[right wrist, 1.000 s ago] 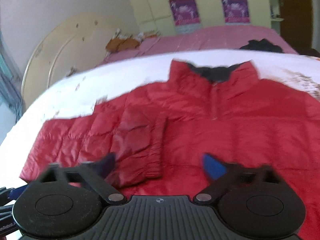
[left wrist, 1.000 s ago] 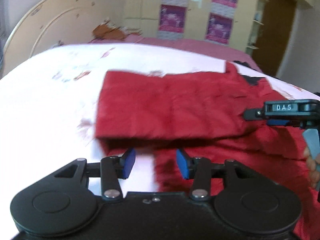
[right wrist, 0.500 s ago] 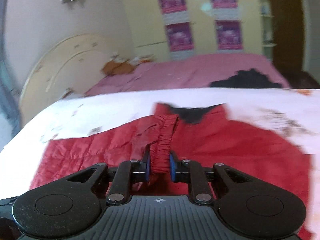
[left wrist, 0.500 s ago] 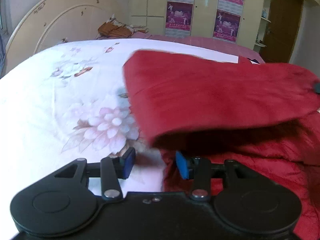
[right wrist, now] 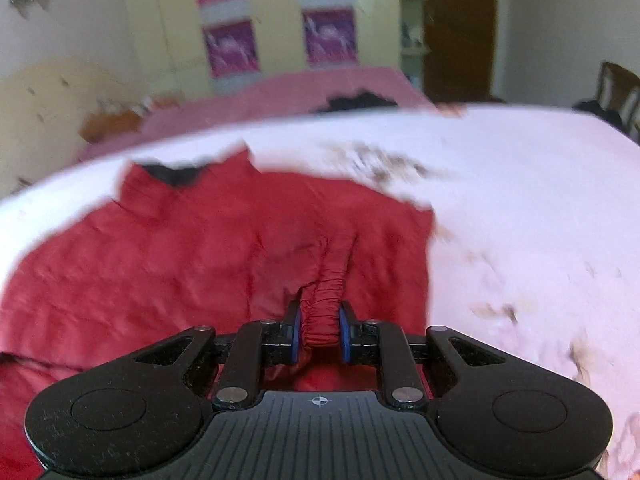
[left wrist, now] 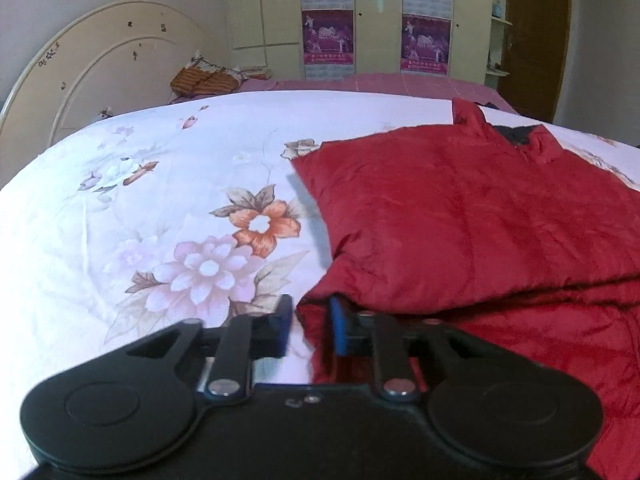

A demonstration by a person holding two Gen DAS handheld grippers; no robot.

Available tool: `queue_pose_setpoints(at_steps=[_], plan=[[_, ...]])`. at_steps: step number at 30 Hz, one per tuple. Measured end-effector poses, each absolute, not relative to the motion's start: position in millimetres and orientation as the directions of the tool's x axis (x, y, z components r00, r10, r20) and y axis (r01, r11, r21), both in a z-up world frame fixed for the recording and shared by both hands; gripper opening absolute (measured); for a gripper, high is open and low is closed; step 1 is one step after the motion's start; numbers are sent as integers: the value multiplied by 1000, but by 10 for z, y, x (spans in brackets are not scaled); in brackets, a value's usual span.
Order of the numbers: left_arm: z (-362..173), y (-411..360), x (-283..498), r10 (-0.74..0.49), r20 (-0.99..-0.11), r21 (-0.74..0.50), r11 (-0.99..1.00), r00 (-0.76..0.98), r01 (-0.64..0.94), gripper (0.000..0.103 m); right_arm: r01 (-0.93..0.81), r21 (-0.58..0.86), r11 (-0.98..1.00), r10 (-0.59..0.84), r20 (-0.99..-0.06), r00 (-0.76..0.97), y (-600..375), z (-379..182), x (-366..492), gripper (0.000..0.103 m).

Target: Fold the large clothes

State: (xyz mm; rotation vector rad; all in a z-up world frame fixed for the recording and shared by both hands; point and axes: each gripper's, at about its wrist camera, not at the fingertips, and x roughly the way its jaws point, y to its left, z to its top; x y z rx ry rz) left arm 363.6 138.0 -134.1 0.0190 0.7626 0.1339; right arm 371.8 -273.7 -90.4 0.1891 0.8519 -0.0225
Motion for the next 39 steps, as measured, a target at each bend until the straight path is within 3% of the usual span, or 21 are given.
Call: queue_pose_setpoints(at_steps=[2, 5, 16, 18, 19, 20, 24, 26, 27, 33, 37, 39], plan=[[-1320, 1424, 3626, 117, -690, 51, 992, 714, -113, 5, 102, 169, 980, 62, -755, 653, -2780, -940, 3682, 18], [-1306, 1473, 3610, 105, -694, 34, 993, 712, -113, 3, 76, 136, 988, 56, -764, 642, -2759, -933, 3650, 18], [-929, 1529, 3682, 64, -639, -55, 990, 766, -128, 4, 103, 177, 979, 38, -654, 755, -2828, -575, 3621, 19], [-930, 1470, 3772, 58, -636, -47, 993, 770, -113, 4, 100, 189, 977, 47, -647, 761, -2794, -554, 3676, 40], [-938, 1437, 3815, 55, -632, -41, 994, 773, -104, 4, 95, 189, 977, 49, -638, 769, -2778, -545, 3693, 73], [-949, 1407, 3865, 53, -632, -34, 995, 773, -95, 4, 81, 182, 980, 52, -624, 779, -2745, -539, 3701, 81], [-1070, 1320, 4067, 45, -649, -23, 997, 760, -78, 4, 18, 153, 988, 82, -620, 780, -2548, -587, 3841, 80], [-1162, 1261, 4157, 38, -664, -10, 998, 747, -59, 1, 0, 162, 987, 103, -629, 771, -2459, -630, 3925, 63], [-1201, 1227, 4176, 31, -669, -7, 999, 742, -47, 0, -10, 163, 987, 113, -636, 764, -2406, -657, 3973, 61], [-1311, 1042, 4115, 53, -652, 92, 996, 756, 10, 0, -71, 104, 992, 122, -665, 737, -2171, -880, 4176, 61], [-1368, 1126, 4159, 75, -672, 100, 995, 737, -9, 2, -45, -15, 999, 21, -705, 709, -2245, -1158, 4285, 61], [-1378, 1120, 4168, 74, -670, 103, 995, 739, -6, 2, -16, -4, 1000, 8, -717, 697, -2375, -1263, 4302, 61]])
